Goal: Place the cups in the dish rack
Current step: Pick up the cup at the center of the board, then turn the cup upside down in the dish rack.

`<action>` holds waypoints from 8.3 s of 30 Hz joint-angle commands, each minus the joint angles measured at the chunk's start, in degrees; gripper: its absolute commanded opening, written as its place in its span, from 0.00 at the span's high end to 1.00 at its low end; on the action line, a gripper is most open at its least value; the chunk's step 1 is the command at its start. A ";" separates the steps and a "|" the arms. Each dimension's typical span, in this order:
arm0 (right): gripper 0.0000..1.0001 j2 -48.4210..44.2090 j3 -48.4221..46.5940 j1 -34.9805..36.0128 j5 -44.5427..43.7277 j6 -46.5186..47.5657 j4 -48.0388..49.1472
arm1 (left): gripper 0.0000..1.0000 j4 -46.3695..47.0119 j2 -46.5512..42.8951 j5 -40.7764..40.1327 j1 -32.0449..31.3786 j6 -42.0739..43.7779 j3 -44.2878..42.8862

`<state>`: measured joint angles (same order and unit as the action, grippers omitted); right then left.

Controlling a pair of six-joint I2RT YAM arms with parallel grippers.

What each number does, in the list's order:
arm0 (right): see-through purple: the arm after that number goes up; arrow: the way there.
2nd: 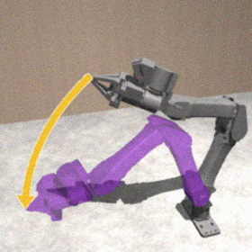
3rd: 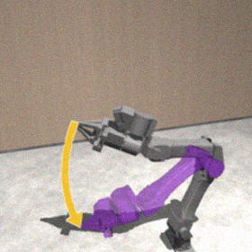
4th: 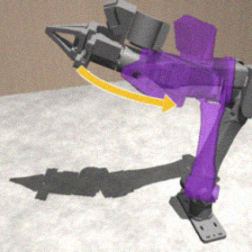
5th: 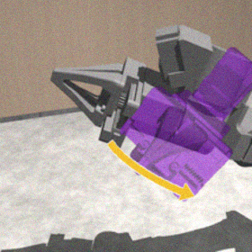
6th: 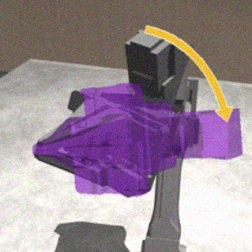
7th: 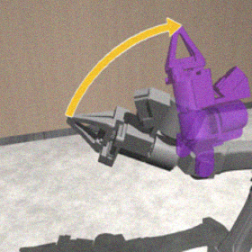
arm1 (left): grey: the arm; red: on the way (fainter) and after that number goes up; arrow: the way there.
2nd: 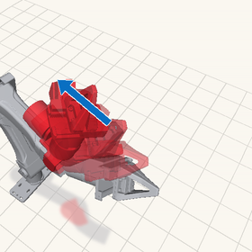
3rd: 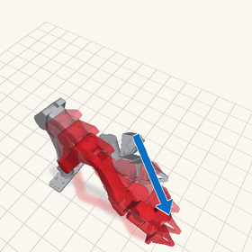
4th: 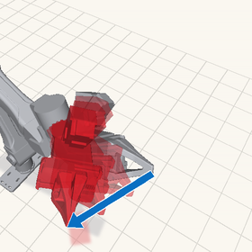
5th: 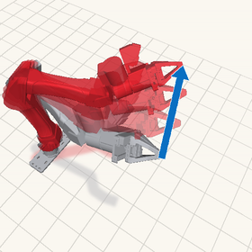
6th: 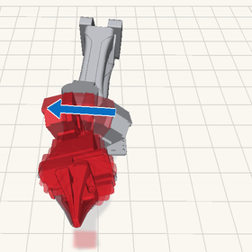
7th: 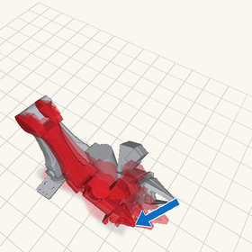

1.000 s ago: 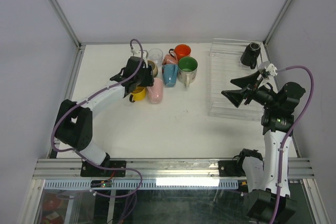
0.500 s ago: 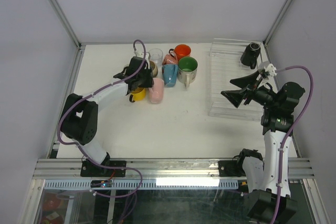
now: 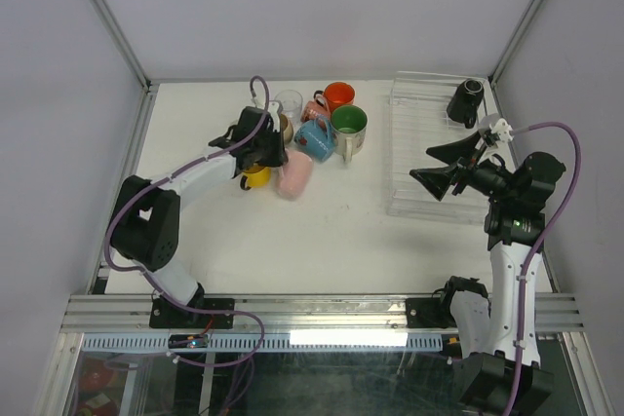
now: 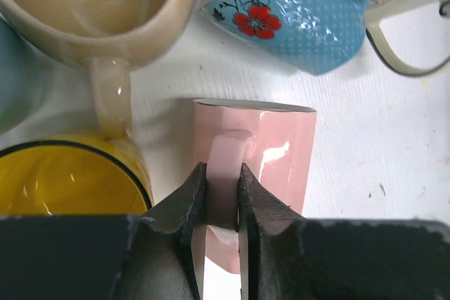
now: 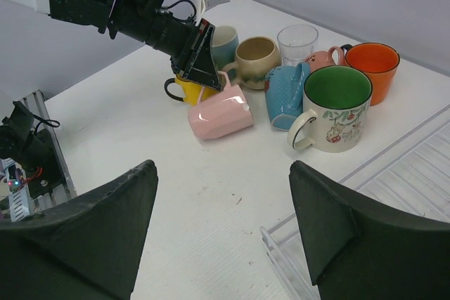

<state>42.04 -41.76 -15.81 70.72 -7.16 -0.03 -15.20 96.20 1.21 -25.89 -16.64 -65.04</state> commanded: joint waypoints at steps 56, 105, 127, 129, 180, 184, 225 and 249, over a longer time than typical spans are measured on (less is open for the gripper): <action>0.29 27.50 -2.63 42.48 -3.63 26.66 -17.99 | 1.00 40.83 -35.82 -3.34 -34.40 12.62 31.38; 1.00 13.63 -24.51 38.16 -11.63 53.46 -27.62 | 0.13 75.22 -52.43 -8.72 -34.32 -59.42 50.86; 1.00 15.35 -37.55 37.21 -17.70 69.42 -39.56 | 0.12 74.39 -29.29 -8.88 -36.64 -80.17 32.01; 1.00 16.05 -39.65 37.09 -20.42 68.90 -40.86 | 0.13 77.56 -28.28 -7.76 -36.60 -78.92 32.56; 1.00 -19.79 2.13 37.11 -16.50 112.38 -16.59 | 0.44 87.83 -10.46 14.94 -34.40 -66.58 24.66; 1.00 -20.68 3.14 37.11 -16.49 113.01 -16.97 | 0.50 86.11 -10.73 17.05 -34.40 -64.26 23.87; 0.39 -18.61 -8.17 37.14 -34.48 63.80 -30.32 | 1.00 78.71 -21.02 14.02 -21.93 -44.86 37.41; 0.24 4.87 -18.89 10.57 -42.07 1.76 -24.37 | 1.00 43.42 -5.46 5.05 -23.28 -9.51 -2.41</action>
<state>47.79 -63.13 3.64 18.72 6.55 -33.58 26.92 88.29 9.52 -48.10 -34.17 -57.71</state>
